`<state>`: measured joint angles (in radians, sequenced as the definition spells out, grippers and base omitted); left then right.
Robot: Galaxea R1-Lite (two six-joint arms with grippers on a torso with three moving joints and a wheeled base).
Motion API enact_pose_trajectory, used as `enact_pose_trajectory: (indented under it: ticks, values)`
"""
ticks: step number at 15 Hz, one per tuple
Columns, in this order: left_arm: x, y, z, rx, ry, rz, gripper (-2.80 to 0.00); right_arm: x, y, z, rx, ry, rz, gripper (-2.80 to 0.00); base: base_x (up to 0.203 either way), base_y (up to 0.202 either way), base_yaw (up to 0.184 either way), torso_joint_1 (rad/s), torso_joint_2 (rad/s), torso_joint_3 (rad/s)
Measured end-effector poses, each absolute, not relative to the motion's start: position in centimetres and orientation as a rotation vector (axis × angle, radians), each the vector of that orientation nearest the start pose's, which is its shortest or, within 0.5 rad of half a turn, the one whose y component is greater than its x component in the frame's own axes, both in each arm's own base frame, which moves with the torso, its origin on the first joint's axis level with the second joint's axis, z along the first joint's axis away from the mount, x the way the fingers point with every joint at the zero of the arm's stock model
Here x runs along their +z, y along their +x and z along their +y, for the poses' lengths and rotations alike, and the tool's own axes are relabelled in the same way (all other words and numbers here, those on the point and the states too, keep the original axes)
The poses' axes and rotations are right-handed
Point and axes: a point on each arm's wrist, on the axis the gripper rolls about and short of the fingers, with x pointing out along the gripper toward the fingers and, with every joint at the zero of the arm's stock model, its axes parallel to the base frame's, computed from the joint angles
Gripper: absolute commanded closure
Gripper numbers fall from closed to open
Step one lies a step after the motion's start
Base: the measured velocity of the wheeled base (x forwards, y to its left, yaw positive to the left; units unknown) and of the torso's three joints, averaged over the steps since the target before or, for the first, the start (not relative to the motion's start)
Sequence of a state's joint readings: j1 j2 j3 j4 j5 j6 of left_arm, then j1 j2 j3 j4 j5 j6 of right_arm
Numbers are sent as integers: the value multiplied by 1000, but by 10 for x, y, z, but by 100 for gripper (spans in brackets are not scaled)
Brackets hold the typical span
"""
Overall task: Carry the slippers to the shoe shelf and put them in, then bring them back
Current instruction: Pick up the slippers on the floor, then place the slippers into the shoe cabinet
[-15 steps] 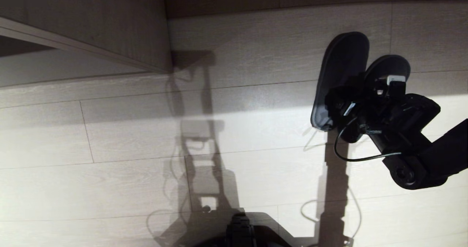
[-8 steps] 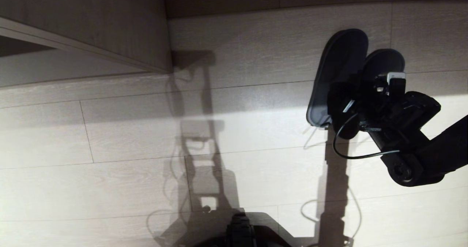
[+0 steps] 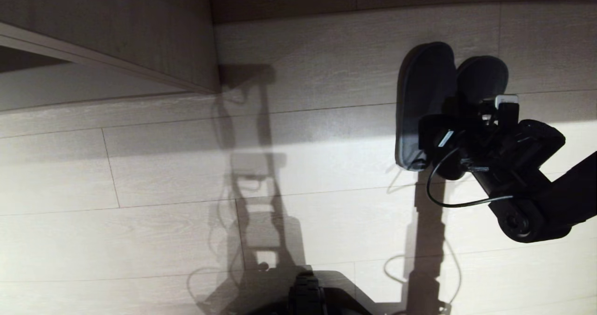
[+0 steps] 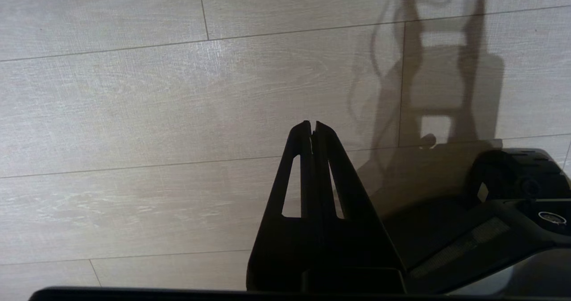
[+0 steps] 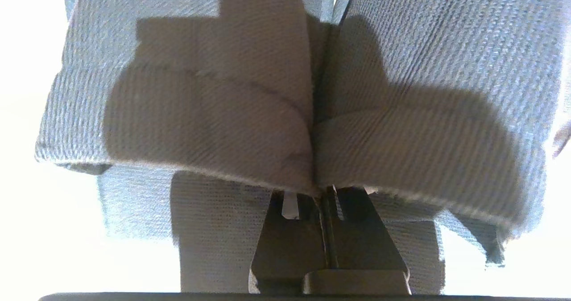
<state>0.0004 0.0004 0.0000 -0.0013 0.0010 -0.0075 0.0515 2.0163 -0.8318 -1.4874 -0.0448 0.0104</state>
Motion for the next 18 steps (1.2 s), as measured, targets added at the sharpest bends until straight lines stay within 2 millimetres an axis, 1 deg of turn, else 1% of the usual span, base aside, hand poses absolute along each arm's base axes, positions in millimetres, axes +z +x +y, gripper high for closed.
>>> enact_pose_trajectory:
  ticks: [3,7,8,11,13,18]
  values:
    - [76,-23,0,2,-8,-1,0,182,341,18,51,18,-296,0,0,0,0,0,0,0]
    - [76,-23,0,1,-8,-1,0,198,301,17,99,11,-236,0,0,0,0,0,0,0]
    - [76,-23,0,2,-8,-1,0,203,289,16,114,10,-220,0,0,0,0,0,0,0]
    - [76,-23,0,1,-8,0,0,209,254,15,134,9,-189,0,0,0,0,0,0,0]
    - [76,-23,0,2,-8,-1,0,218,232,14,139,9,-215,0,0,0,0,0,0,0]
    - [76,-23,0,2,-8,-1,0,236,166,11,150,7,-246,0,0,0,0,0,0,0]
